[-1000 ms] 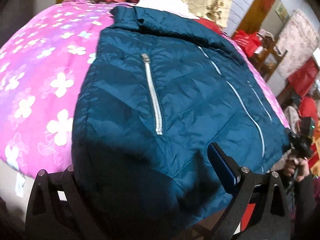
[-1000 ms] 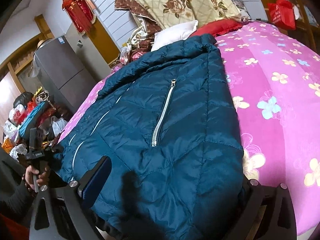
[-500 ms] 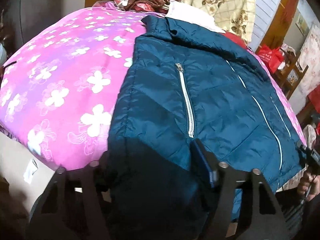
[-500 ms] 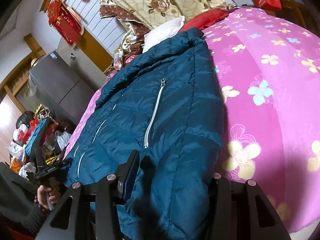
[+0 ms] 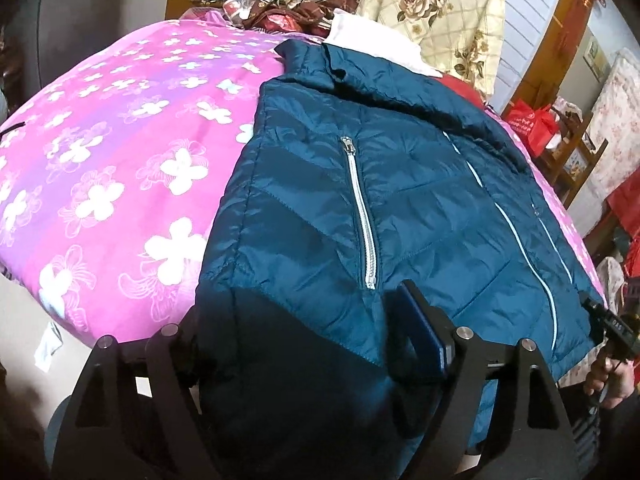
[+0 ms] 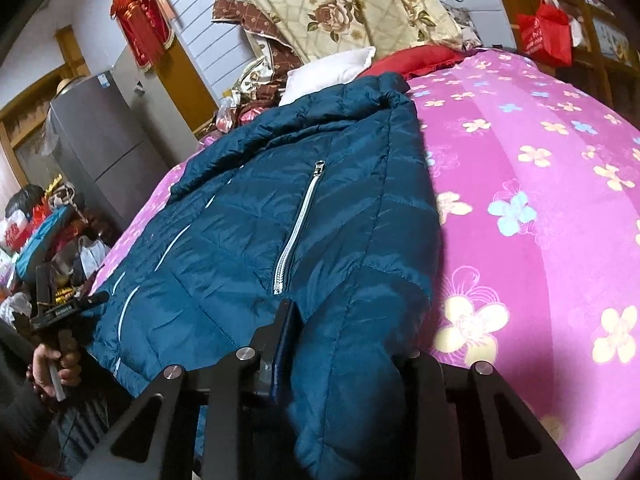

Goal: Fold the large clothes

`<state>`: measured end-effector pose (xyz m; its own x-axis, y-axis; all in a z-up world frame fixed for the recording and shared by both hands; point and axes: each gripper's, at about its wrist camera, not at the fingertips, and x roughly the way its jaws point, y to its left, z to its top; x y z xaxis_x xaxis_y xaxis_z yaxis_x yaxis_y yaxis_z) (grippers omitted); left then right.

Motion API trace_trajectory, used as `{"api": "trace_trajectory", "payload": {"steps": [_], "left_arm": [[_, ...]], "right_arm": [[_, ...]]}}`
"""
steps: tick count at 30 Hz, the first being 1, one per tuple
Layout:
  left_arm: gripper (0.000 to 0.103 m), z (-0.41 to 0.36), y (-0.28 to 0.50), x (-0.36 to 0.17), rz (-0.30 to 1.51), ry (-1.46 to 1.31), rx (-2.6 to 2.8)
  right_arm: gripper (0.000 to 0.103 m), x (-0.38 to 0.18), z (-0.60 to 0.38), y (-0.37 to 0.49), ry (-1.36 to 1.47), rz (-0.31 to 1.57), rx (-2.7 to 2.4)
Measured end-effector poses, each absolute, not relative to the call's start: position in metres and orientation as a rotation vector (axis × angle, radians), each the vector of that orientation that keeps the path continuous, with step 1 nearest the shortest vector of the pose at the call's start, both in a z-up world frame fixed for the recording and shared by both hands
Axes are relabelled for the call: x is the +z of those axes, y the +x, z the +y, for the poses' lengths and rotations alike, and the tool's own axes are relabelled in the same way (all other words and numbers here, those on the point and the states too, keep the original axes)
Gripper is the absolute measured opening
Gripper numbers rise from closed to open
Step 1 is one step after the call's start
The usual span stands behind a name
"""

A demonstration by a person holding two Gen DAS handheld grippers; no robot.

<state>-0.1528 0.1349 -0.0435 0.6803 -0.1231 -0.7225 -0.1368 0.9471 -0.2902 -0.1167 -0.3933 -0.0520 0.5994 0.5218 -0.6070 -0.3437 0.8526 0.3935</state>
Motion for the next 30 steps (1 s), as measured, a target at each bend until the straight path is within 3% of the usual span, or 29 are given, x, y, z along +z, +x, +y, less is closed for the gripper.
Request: {"api": "trace_trajectory", "payload": {"steps": [4, 5, 9, 10, 11, 12, 14, 24, 30], "left_arm": [[0.081, 0.139, -0.154, -0.043, 0.828, -0.37, -0.005], [0.077, 0.14, -0.154, -0.042, 0.829, -0.377, -0.001], [0.049, 0.146, -0.156, -0.043, 0.835, -0.398, 0.043], [0.033, 0.149, -0.156, -0.044, 0.841, -0.416, 0.049], [0.025, 0.152, -0.156, -0.045, 0.844, -0.439, 0.044], [0.02, 0.154, -0.156, -0.046, 0.849, -0.456, 0.037], [0.011, 0.156, -0.158, -0.042, 0.847, -0.471, 0.027], [0.008, 0.168, -0.201, 0.017, 0.717, -0.442, 0.053], [0.009, 0.182, -0.22, 0.019, 0.69, -0.507, 0.059]], "right_arm": [[0.032, -0.052, -0.39, -0.121, 0.223, 0.766, 0.497], [0.032, -0.052, -0.39, -0.121, 0.224, 0.765, 0.496], [0.032, -0.052, -0.391, -0.122, 0.254, 0.761, 0.478], [0.032, -0.052, -0.39, -0.122, 0.254, 0.761, 0.474], [0.032, -0.051, -0.389, -0.121, 0.25, 0.771, 0.469], [0.029, -0.048, -0.387, -0.12, 0.234, 0.789, 0.467], [0.014, -0.037, -0.382, -0.126, 0.208, 0.766, 0.483], [0.01, 0.015, -0.38, -0.187, 0.176, 0.653, 0.44], [0.01, 0.025, -0.385, -0.209, 0.185, 0.615, 0.47]]}}
